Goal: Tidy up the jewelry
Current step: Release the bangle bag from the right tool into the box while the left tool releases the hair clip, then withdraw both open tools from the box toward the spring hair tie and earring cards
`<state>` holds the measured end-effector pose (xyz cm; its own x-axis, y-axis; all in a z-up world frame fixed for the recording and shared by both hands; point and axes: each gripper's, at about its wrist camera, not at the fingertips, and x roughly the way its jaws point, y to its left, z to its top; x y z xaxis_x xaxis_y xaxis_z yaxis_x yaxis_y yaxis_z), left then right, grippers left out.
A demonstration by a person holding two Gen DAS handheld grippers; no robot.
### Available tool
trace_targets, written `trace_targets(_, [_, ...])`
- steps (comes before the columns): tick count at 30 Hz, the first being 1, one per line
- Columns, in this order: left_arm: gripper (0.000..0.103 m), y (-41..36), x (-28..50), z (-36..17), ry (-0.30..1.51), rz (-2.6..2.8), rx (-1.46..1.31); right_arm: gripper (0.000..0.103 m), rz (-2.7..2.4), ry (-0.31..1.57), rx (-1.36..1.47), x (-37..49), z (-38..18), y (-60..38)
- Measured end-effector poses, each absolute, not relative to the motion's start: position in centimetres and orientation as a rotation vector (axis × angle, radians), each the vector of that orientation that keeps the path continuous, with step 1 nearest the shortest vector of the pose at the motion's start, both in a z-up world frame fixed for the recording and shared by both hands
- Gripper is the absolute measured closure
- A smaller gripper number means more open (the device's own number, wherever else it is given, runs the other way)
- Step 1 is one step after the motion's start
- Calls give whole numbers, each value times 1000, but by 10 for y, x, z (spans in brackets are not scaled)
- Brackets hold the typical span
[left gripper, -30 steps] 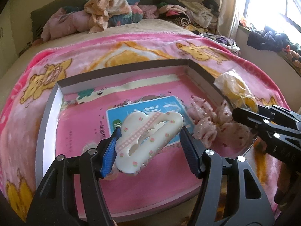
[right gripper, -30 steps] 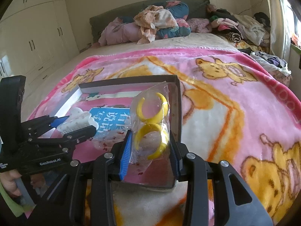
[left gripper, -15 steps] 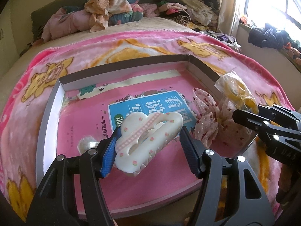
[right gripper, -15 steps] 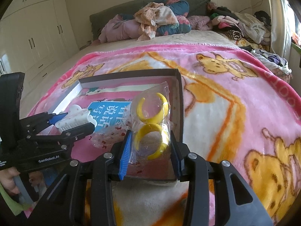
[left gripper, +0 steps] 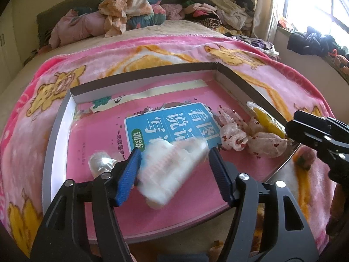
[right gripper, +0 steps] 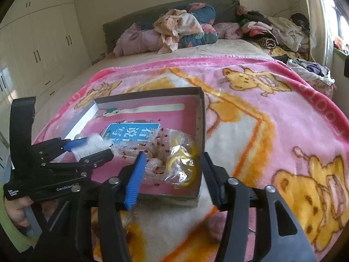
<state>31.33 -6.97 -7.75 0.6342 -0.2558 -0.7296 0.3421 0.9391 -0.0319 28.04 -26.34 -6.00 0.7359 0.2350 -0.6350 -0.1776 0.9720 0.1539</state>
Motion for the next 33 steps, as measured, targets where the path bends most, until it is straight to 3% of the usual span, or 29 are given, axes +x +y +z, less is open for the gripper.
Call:
trace_targets(2, [41, -68, 312, -77, 815, -337, 105, 49, 220, 696, 89, 275, -55, -265])
trace_targets(12, [24, -72, 298, -56, 768, -321, 72, 26, 165, 627, 81, 249, -33, -278])
trace_targets(19, [13, -72, 281, -38, 736, -331, 31, 18, 129, 595, 86, 229, -19, -289])
trace_targets(33, [12, -82, 232, -14, 640, -307, 48, 11, 101, 532, 87, 186, 0, -298])
